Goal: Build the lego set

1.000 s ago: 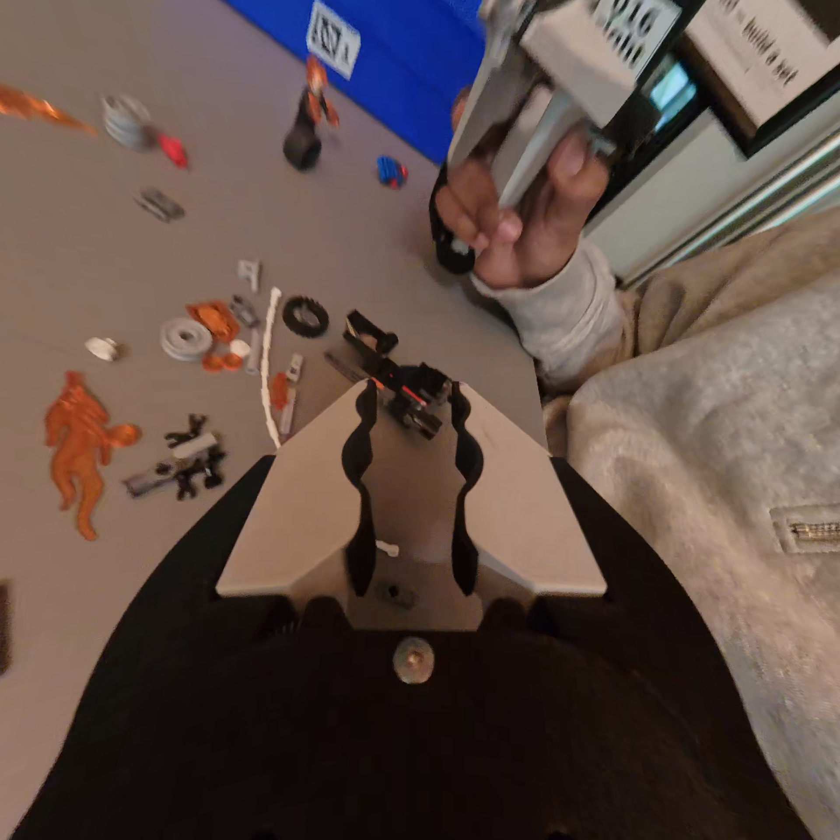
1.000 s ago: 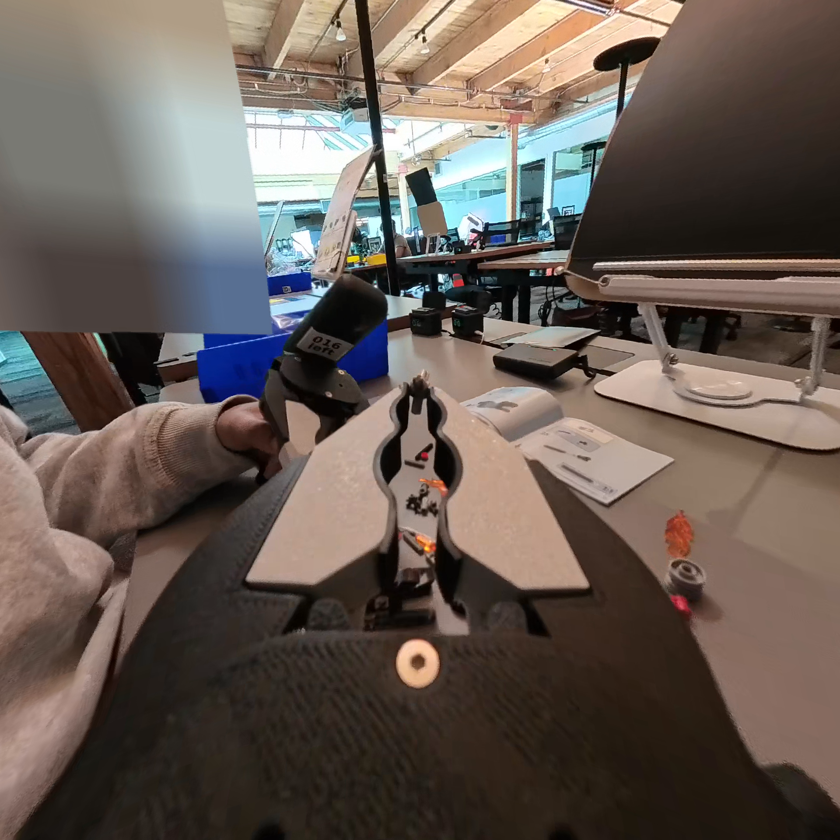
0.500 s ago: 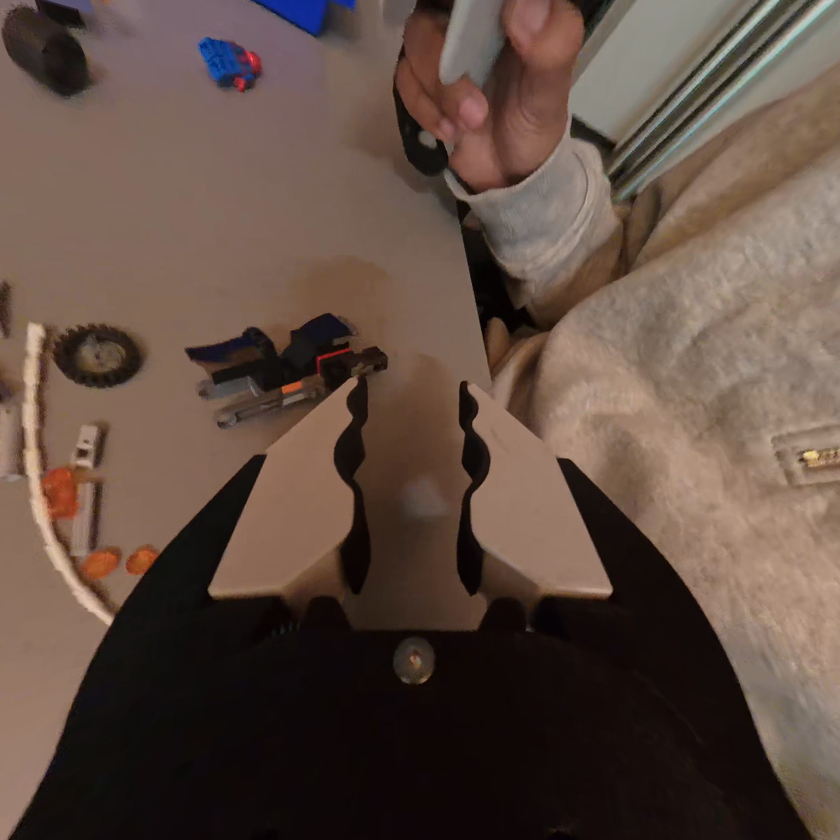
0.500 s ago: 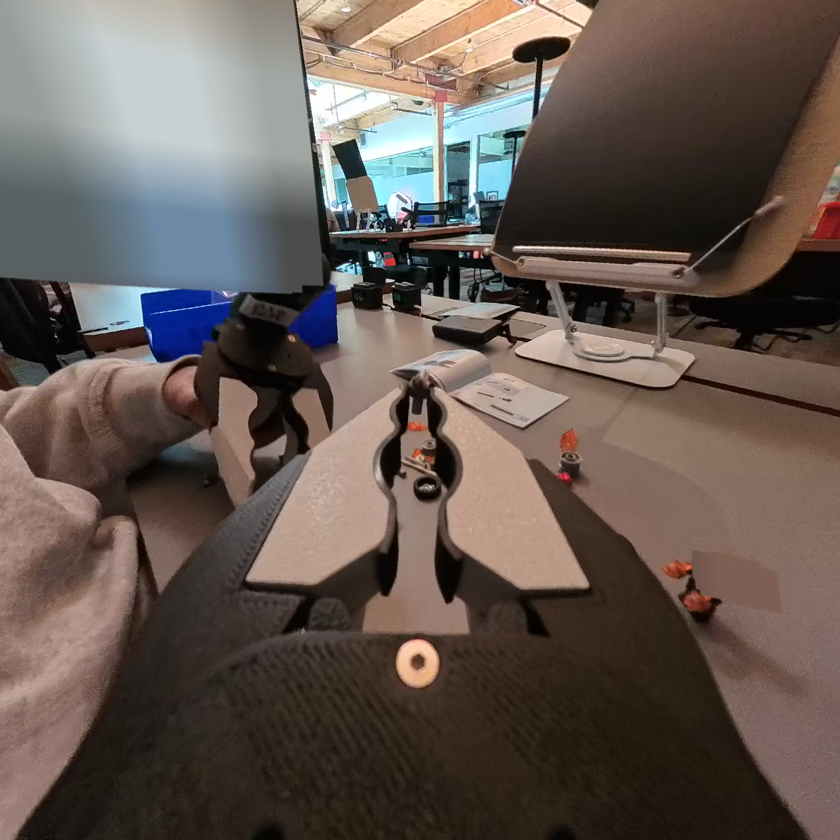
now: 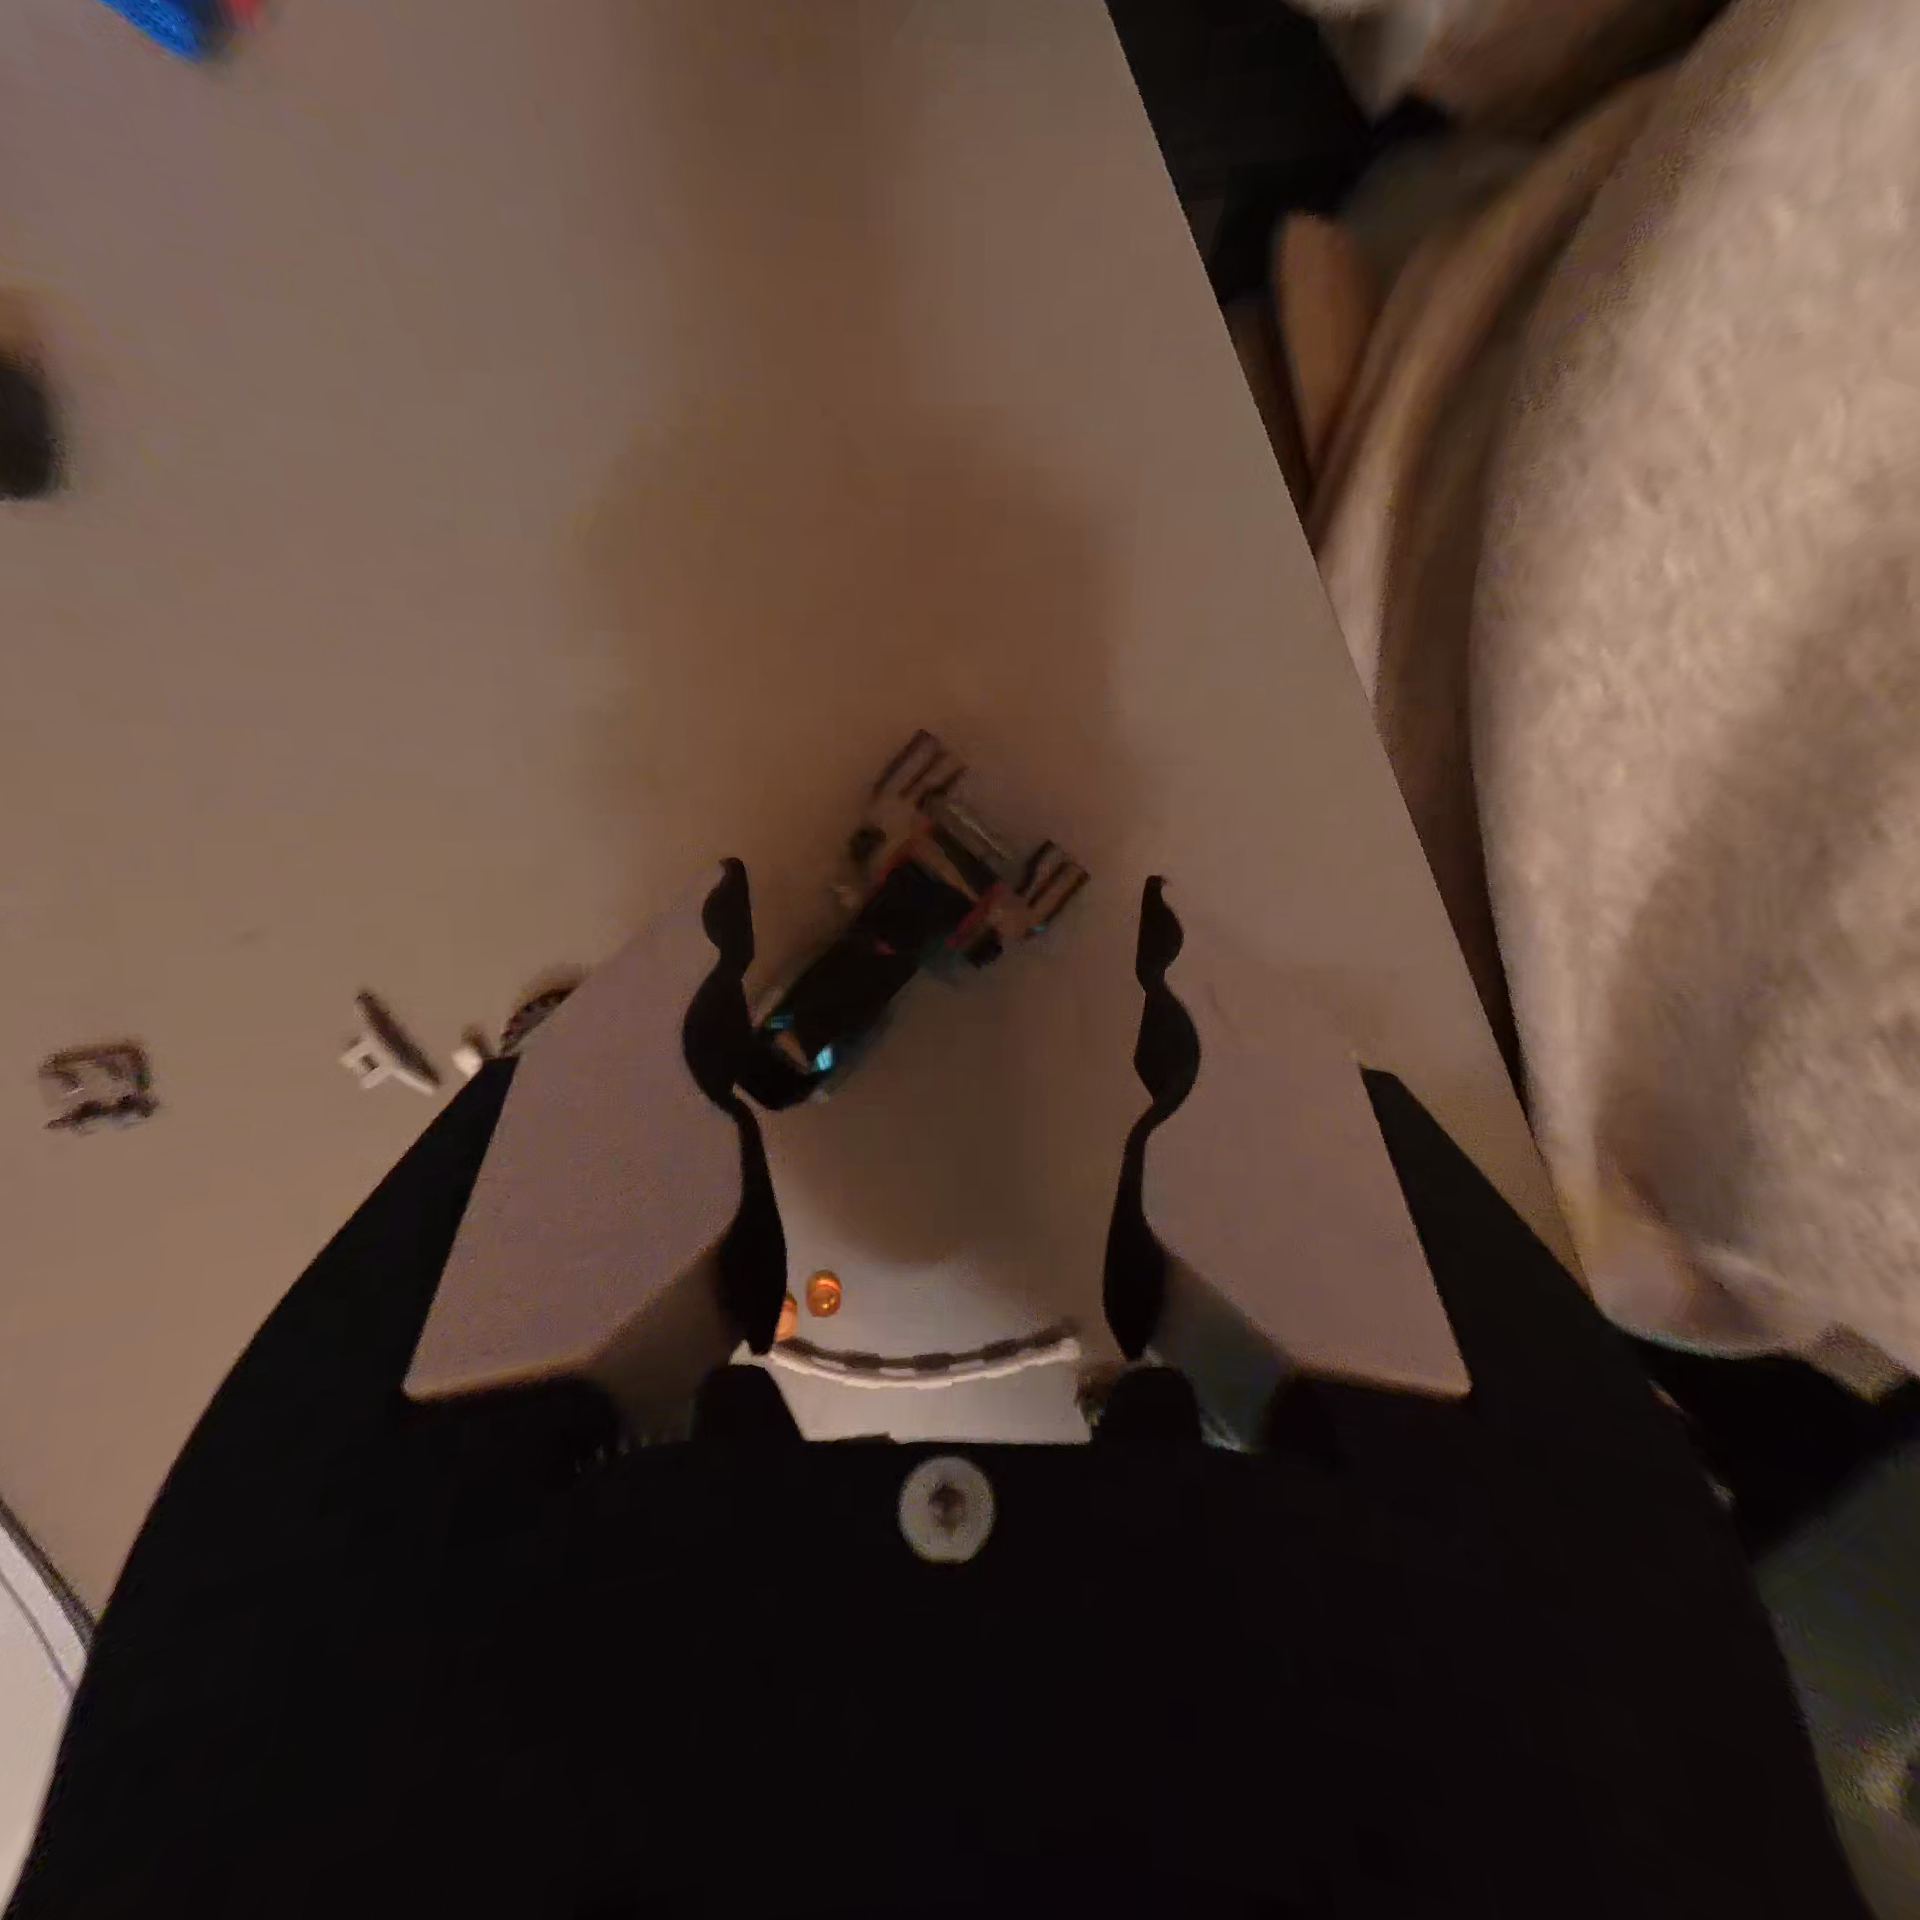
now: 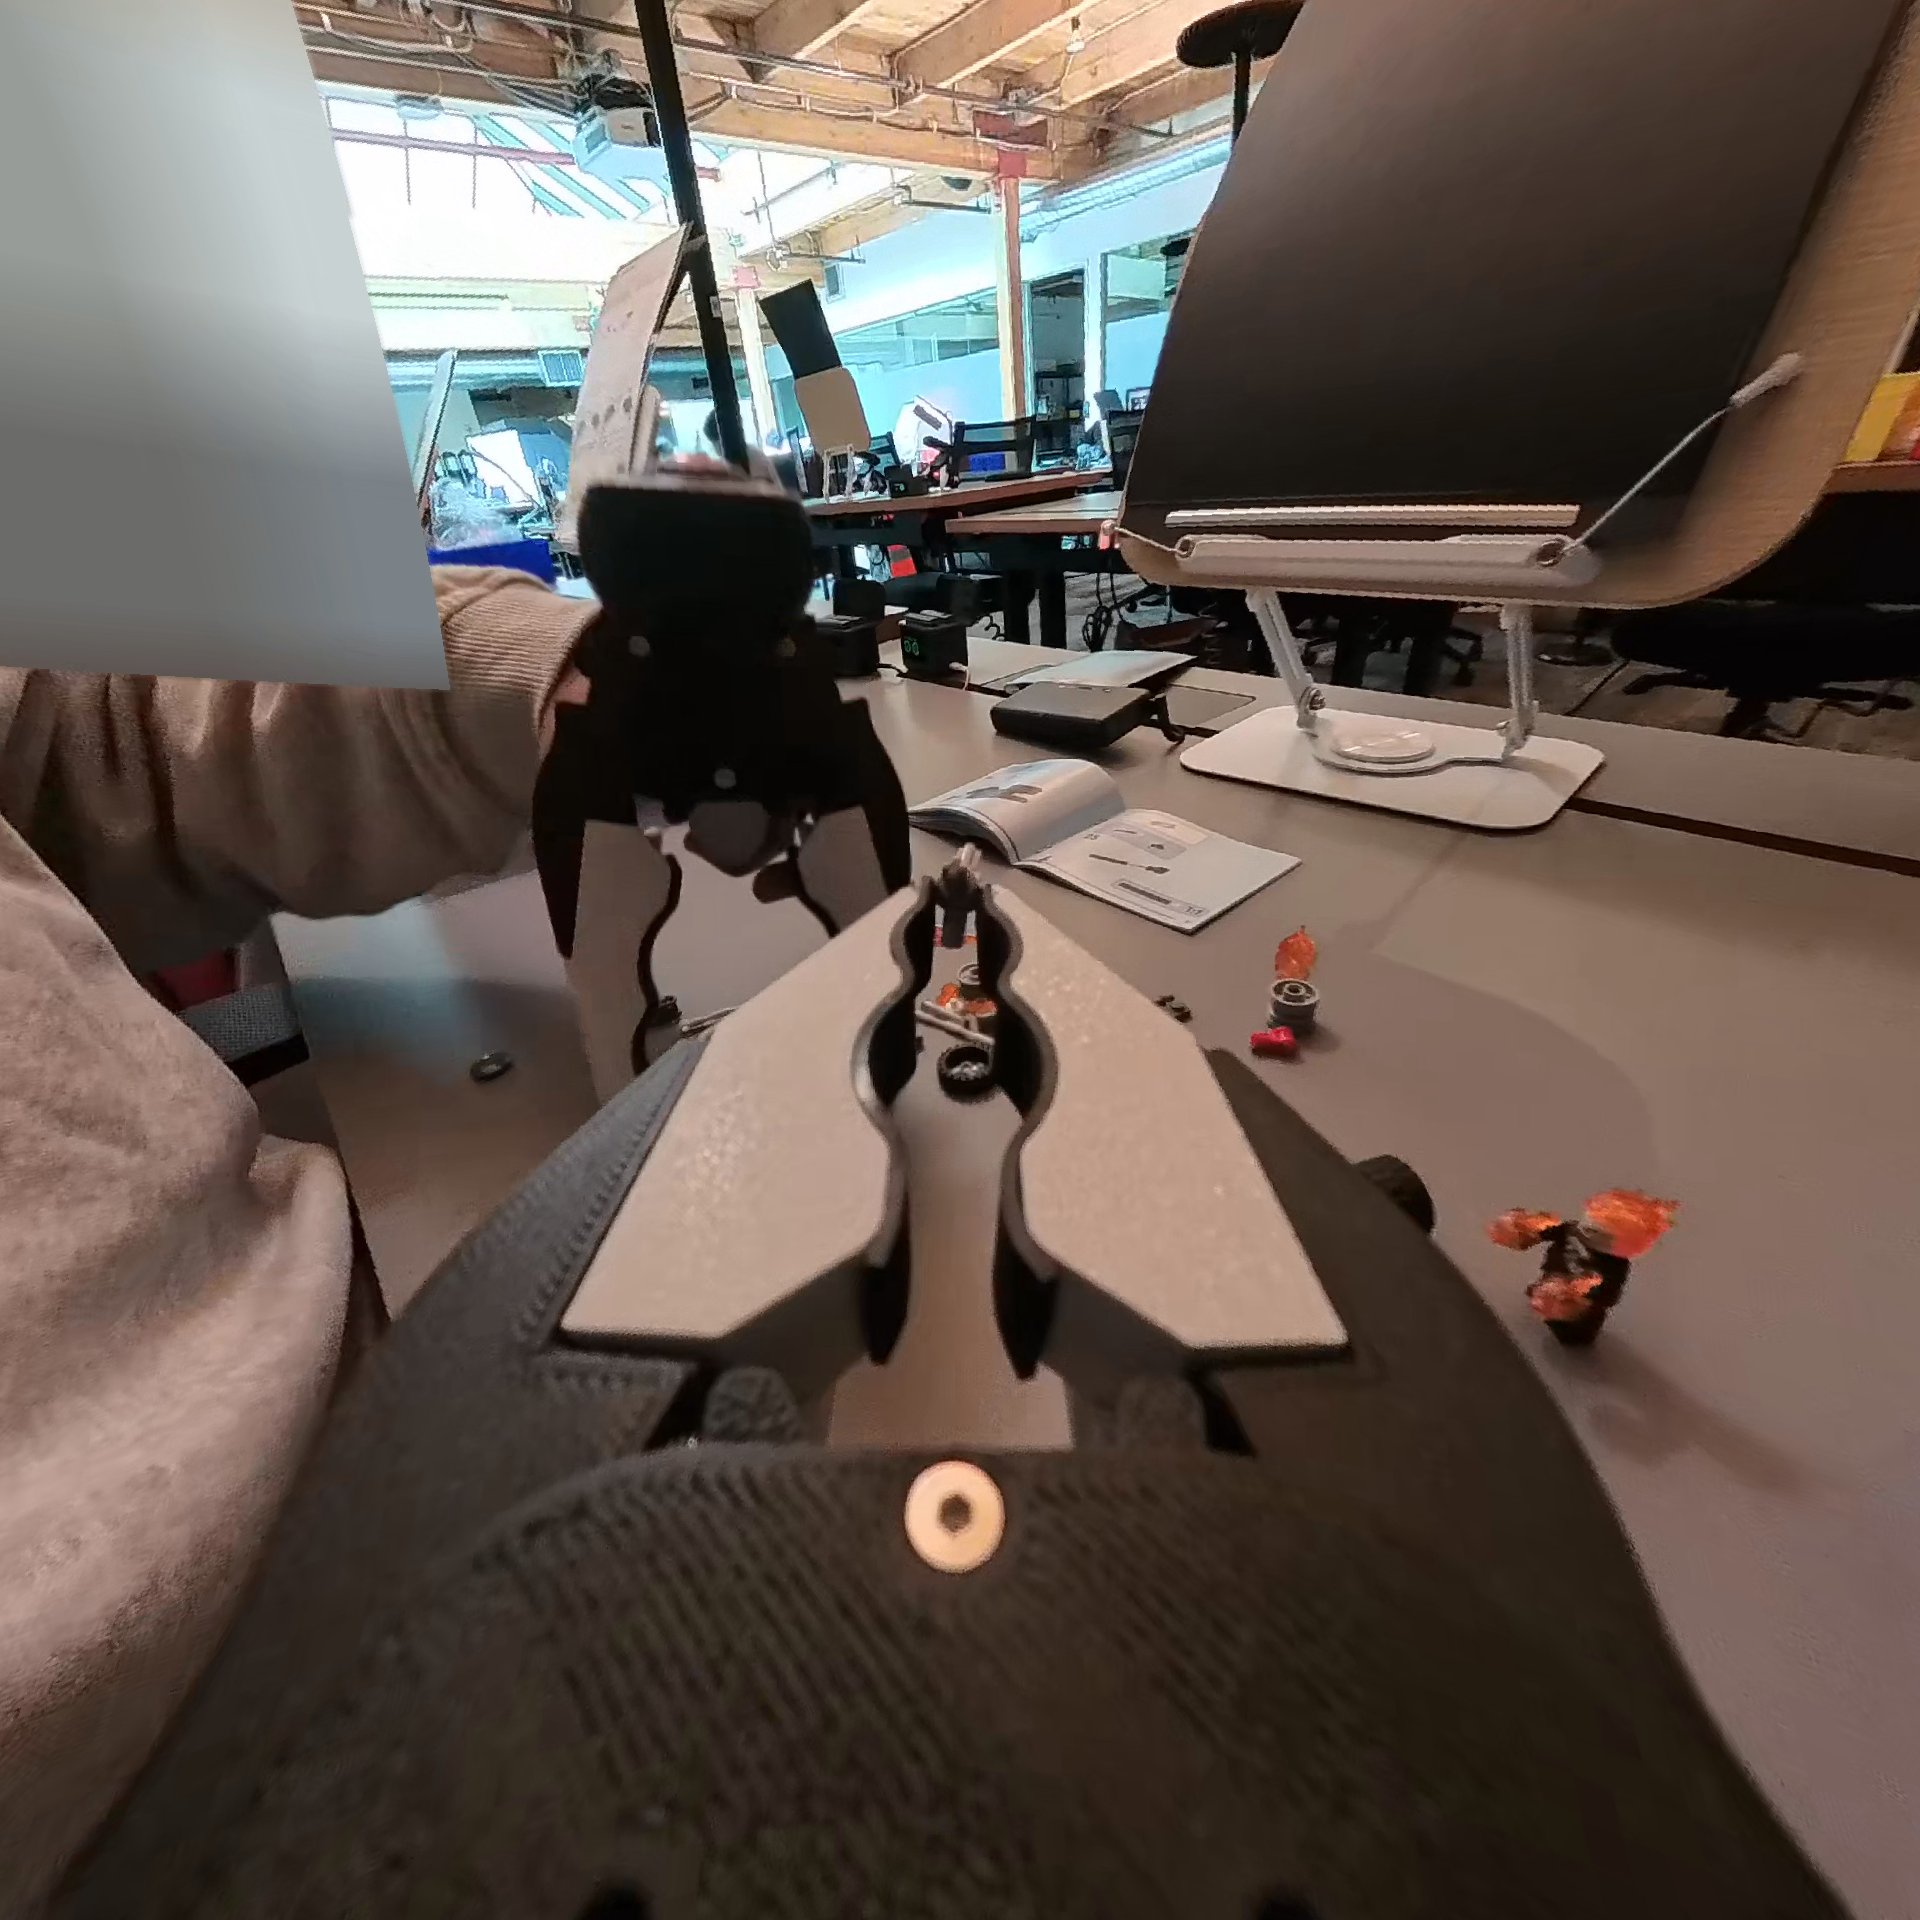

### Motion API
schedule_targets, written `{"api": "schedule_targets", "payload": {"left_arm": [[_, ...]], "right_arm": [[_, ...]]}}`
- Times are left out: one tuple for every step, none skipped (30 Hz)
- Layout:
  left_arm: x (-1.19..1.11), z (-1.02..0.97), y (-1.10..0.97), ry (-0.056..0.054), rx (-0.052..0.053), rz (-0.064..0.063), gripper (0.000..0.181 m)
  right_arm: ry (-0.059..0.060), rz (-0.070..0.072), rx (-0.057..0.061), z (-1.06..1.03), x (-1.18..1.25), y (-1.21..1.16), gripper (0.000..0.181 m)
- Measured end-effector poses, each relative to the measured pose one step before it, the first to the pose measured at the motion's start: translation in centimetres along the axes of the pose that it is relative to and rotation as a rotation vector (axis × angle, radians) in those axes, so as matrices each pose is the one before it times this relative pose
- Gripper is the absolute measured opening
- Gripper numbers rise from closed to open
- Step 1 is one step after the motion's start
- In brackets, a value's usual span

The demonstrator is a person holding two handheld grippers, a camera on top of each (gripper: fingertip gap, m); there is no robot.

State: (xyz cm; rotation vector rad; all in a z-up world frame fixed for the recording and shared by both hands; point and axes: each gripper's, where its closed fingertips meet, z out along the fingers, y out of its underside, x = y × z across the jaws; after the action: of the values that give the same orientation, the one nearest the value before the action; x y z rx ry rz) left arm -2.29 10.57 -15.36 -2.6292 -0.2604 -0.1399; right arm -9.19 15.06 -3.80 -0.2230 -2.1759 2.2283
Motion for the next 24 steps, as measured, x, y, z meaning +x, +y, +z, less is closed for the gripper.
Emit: {"api": "schedule_targets", "payload": {"left_arm": [[0.191, 0.338, 0.389, 0.0254, -0.0441, 0.0027, 0.074], [0.002, 0.339, 0.319, 0.0125, -0.0317, 0.0033, 0.074], [0.077, 0.352, 0.273, 0.0137, -0.0225, 0.0135, 0.074], [0.139, 0.352, 0.134, 0.0142, -0.0091, 0.0168, 0.073], [-0.109, 0.188, -0.108, -0.0034, 0.008, 0.0106, 0.068], [-0.116, -0.017, -0.11, -0.0046, 0.009, 0.0026, 0.062], [-0.076, 0.026, 0.117, -0.0022, -0.0041, -0.0074, 0.059], [-0.124, -0.022, 0.031, -0.0088, 0.0056, -0.01, 0.056], [-0.104, -0.011, 0.027, -0.0091, 0.0095, -0.0091, 0.056], [-0.046, -0.006, -0.017, -0.0077, 0.0168, -0.0115, 0.056], [-0.152, -0.058, 0.005, -0.0147, 0.0178, -0.0142, 0.056], [-0.191, -0.085, 0.078, -0.0213, 0.0155, -0.0106, 0.056], [-0.275, -0.099, 0.151, -0.0302, 0.0142, -0.0106, 0.056], [-0.248, -0.134, 0.287, -0.0307, 0.007, -0.0091, 0.056], [-0.22, -0.167, 0.298, -0.03, 0.0096, -0.0118, 0.056], [-0.086, -0.214, 0.144, -0.0214, 0.0239, -0.0172, 0.056], [0.066, -0.245, -0.093, -0.0073, 0.0411, -0.0307, 0.056], [0.256, -0.259, -0.183, 0.0114, 0.0481, -0.0424, 0.055], [0.21, -0.221, -0.128, 0.0149, 0.0432, -0.0505, 0.055], [0.02, -0.163, 0.017, 0.0072, 0.0325, -0.0512, 0.055], [-0.101, -0.144, 0.038, 0.0001, 0.0275, -0.042, 0.055], [-0.173, -0.177, -0.097, -0.0067, 0.0302, -0.0317, 0.055], [-0.216, -0.109, -0.049, -0.0109, 0.0181, -0.0273, 0.055], [-0.114, -0.051, -0.071, -0.0068, 0.012, -0.0206, 0.055]], "right_arm": [[0.0022, 0.0028, 0.0039, -0.131, 0.131, -0.038, 0.005], [0.0025, 0.0031, 0.0036, -0.122, 0.146, -0.005, 0.005], [0.0026, 0.0039, 0.0031, -0.104, 0.163, 0.03, 0.005], [0.002, 0.0055, 0.0022, -0.087, 0.174, 0.068, 0.005], [0.0008, 0.007, 0.0014, -0.063, 0.155, 0.099, 0.005], [-0.0001, 0.0075, 0.0007, -0.047, 0.137, 0.107, 0.005], [-0.0001, 0.0069, 0.0008, -0.038, 0.13, 0.097, 0.004], [0.0001, 0.0058, 0.0014, -0.046, 0.109, 0.06, 0.005], [-0.0002, 0.0047, 0.0017, -0.027, 0.078, 0.03, 0.005], [-0.0007, 0.0041, 0.001, -0.024, 0.064, 0.041, 0.004], [-0.0011, 0.0038, -0.0001, 0.007, 0.046, 0.06, 0.004], [-0.0017, 0.0037, -0.0018, 0.032, 0.014, 0.088, 0.005], [-0.0027, 0.0036, -0.0039, 0.066, -0.002, 0.129, 0.005], [-0.0046, 0.0038, -0.0069, 0.093, -0.058, 0.166, 0.005], [-0.0083, 0.0038, -0.0109, 0.133, -0.129, 0.206, 0.005], [-0.0114, 0.0024, -0.0148, 0.171, -0.199, 0.245, 0.005], [-0.0133, 0.0001, -0.0187, 0.208, -0.277, 0.267, 0.005], [-0.0176, -0.0027, -0.0238, 0.267, -0.383, 0.32, 0.005], [-0.0232, -0.0062, -0.0301, 0.345, -0.531, 0.42, 0.005], [-0.027, -0.0105, -0.0375, 0.443, -0.637, 0.541, 0.005], [-0.0311, -0.0151, -0.0463, 0.561, -0.759, 0.704, 0.005], [-0.0346, -0.0196, -0.0547, 0.685, -0.87, 0.834, 0.005], [-0.0274, -0.023, -0.06, 0.78, -0.799, 0.918, 0.005], [-0.0107, -0.027, -0.0607, 0.844, -0.576, 0.914, 0.005]]}}
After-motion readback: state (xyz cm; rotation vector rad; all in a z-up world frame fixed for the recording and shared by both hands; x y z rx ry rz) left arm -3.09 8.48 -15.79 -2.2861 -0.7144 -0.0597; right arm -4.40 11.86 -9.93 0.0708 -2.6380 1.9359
